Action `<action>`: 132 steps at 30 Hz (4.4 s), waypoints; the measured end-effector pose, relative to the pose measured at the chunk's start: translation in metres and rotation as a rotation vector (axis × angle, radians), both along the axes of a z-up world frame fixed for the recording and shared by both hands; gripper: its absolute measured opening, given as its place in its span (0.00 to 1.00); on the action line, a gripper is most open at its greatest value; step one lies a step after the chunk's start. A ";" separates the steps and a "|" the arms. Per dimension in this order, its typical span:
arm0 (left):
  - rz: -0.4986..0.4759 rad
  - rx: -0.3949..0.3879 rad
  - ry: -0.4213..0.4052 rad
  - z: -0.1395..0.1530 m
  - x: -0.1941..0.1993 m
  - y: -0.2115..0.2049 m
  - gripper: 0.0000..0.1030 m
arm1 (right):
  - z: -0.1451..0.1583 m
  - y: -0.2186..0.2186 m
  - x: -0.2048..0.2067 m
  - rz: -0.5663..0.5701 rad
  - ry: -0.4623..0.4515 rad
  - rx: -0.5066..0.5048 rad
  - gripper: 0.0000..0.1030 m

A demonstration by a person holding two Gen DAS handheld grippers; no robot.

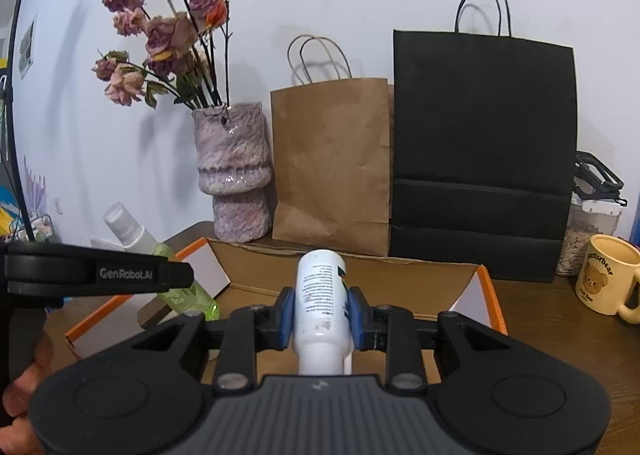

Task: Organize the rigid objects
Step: 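Carry the spray bottle and white tube with both tools into the cardboard box, then open both tools to release the spray bottle and tube inside the box, then withdraw both tools from the box and move them toward the caps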

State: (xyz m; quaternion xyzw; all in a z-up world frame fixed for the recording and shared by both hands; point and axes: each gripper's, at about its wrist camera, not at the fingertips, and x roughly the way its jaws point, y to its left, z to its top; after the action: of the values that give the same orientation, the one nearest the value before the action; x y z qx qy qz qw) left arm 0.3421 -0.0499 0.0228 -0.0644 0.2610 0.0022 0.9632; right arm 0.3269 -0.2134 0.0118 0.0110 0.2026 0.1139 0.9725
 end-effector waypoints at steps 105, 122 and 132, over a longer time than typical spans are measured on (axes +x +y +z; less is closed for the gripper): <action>0.076 0.106 -0.028 -0.002 -0.189 0.088 1.00 | 0.009 0.052 -0.190 0.044 -0.036 -0.041 1.00; 0.080 0.100 0.065 -0.035 -0.210 0.128 1.00 | -0.019 0.099 -0.198 0.123 0.072 -0.074 1.00; 0.067 0.077 0.097 -0.048 -0.209 0.149 1.00 | -0.044 0.123 -0.185 0.141 0.168 -0.095 1.00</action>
State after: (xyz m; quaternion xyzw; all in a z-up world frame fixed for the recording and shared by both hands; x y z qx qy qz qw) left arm 0.1332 0.0989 -0.0249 -0.0357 0.3050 0.0479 0.9505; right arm 0.1422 -0.0908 -0.0327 -0.0400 0.2888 0.1710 0.9411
